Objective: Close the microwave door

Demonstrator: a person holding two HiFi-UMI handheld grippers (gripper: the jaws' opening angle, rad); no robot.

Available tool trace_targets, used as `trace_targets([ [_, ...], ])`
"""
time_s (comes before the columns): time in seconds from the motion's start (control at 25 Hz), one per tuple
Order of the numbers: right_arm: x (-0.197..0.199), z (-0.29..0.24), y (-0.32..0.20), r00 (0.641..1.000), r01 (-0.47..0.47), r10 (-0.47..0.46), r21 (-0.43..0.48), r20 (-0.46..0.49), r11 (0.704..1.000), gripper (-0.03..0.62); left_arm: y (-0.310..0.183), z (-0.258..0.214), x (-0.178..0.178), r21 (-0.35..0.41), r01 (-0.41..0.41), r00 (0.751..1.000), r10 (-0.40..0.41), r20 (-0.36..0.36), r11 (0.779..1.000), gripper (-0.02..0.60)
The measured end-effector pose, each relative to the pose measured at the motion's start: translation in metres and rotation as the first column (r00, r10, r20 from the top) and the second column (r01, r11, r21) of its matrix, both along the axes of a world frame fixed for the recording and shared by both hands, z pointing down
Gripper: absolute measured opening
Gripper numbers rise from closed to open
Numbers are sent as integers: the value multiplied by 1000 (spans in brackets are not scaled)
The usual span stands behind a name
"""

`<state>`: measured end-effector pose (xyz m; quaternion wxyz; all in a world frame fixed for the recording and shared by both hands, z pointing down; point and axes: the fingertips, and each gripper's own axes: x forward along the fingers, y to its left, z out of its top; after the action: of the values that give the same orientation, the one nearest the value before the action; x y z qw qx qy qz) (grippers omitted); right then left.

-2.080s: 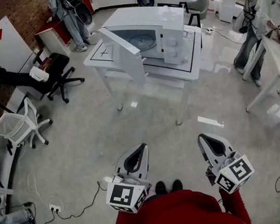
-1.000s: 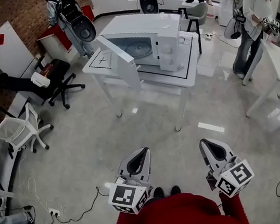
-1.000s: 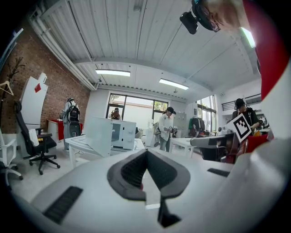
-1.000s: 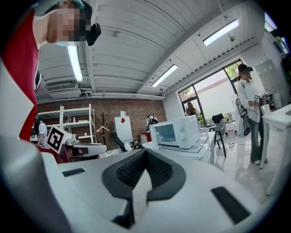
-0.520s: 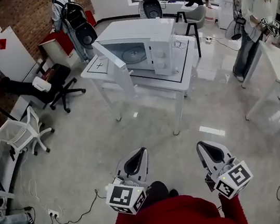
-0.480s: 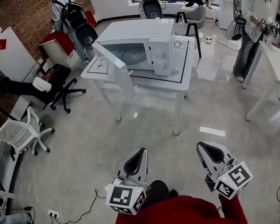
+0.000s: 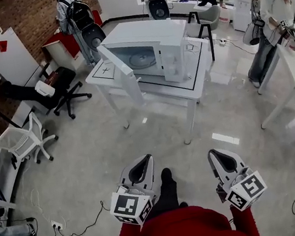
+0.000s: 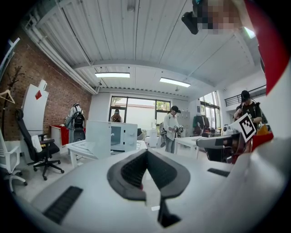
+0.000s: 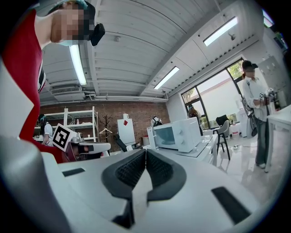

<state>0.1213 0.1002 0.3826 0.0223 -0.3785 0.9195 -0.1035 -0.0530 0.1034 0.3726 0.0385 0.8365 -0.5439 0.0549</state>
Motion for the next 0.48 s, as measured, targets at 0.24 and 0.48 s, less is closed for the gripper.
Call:
trace_targets([
  [0.24,-15,0,-35,1000,3,-3,-5,-14,1000,15,-42,-1,-23,10,13,1000,-13,-2,1000,11],
  [0.48,-30,0,-91,1000,-10,9,-21,-21,1000,15,-99,-3,-47,9,34,999,-34,-2,999,11],
])
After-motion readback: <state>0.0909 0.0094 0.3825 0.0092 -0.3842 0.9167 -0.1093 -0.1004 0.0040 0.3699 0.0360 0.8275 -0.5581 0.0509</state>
